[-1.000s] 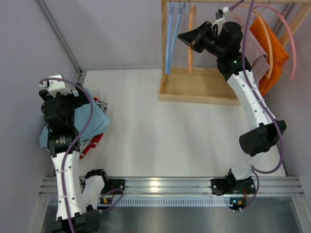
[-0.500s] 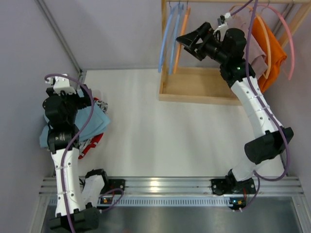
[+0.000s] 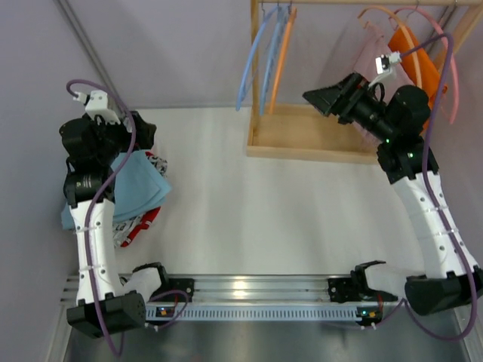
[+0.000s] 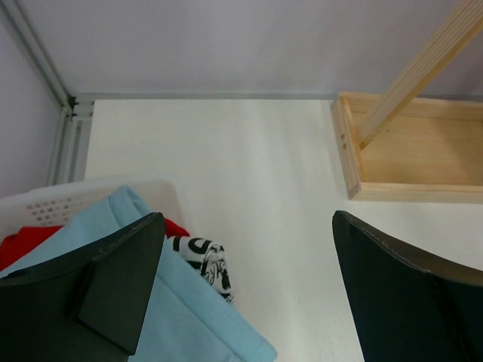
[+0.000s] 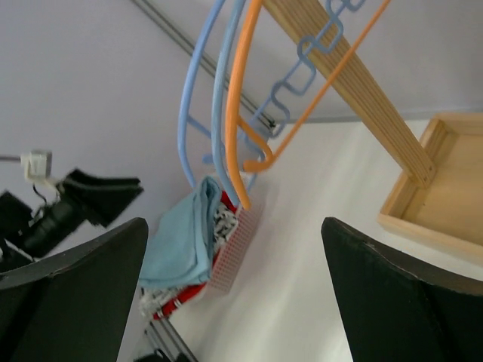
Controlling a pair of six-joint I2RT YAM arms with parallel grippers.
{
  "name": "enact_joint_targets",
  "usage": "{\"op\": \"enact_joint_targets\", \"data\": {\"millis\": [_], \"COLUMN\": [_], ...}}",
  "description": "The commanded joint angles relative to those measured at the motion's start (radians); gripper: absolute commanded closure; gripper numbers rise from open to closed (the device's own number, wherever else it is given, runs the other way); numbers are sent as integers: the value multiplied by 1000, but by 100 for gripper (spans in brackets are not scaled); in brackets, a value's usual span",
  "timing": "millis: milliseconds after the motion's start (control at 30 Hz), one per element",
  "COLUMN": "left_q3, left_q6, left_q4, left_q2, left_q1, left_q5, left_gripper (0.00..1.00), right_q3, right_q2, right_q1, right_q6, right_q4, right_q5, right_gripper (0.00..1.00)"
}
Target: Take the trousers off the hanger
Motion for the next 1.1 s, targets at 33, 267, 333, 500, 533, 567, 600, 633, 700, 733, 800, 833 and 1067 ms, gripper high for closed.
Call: {"op": "enact_joint_targets", "data": {"millis": [33, 267, 333, 500, 533, 567, 600, 633, 700, 733, 800, 833, 1067], "left_q3": [112, 246, 221, 152, 120, 102, 85, 48, 14, -15, -42, -58, -46], "left_q6": [-49, 133, 138, 123, 127, 146, 155, 161, 161, 160, 154, 151, 103], "left_q4": [-60, -203, -208, -209, -209, -208, -208, -208, -208, -208, -206, -208, -208], "left_q2": [105, 272, 289, 335, 332, 331, 316, 308, 294, 282, 266, 250, 203], "left_q1": [-7, -364, -498, -567, -585, -599, -622, -625, -628, -627, -627, -628, -622], "left_q5": [161, -224, -203, -284, -317, -353, -359, -364, -370, -370, -370, -368, -368], "left_gripper": [2, 2, 2, 2, 2, 2, 2, 2, 2, 2, 2, 2, 2], "right_q3": [-145, -448, -510, -614, -623, -643, -653, -662, -686, -691, -705, -706, -699], "right_q2": [-183, -462, -516, -580, -586, -593, -603, -608, -626, -631, -643, -645, -645], "right_q1": [0, -3, -9, -26, -32, -35, -41, -46, -58, -61, -70, -70, -78], "right_q6": [-239, -476, -551, -649, -663, -671, -677, -689, -705, -712, -720, -720, -705], "right_q4": [-42, -193, -236, -292, -296, -298, -301, -307, -313, -318, -324, -324, -316], "right_q5": [-19, 42, 42, 82, 76, 65, 62, 62, 58, 61, 50, 45, -11], "right_gripper": [1, 0, 1, 1, 1, 1, 1, 0, 1, 1, 1, 0, 0]}}
